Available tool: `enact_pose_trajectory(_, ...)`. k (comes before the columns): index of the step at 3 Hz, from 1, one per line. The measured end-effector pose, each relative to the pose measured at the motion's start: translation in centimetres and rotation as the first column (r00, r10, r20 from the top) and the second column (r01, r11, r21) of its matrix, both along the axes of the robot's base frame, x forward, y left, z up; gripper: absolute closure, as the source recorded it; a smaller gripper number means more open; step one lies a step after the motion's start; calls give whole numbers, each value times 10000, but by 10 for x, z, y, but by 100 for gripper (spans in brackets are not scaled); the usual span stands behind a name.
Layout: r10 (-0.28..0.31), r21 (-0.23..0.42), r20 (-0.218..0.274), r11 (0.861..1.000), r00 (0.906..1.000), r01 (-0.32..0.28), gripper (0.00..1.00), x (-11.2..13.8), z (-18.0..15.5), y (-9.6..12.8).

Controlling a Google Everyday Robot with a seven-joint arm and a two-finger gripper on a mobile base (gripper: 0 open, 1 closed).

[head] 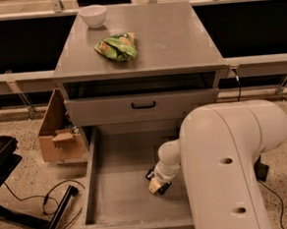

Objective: Pick rxbar blueberry from middle drawer and place on counter

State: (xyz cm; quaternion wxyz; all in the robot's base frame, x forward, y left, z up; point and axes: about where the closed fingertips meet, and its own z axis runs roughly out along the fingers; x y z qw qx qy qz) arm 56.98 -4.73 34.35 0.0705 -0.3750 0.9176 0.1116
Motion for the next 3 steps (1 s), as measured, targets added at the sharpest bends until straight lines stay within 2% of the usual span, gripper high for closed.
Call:
enact_pose_trajectory(1,1,0,1,10000,10000,-1,18,0,7,0)
enact_pose_trajectory(2,1,0,0,10000,10000,-1,0,0,7,0)
enact_pose_trajectory(3,2,-1,1,10000,10000,-2,0,0,7,0)
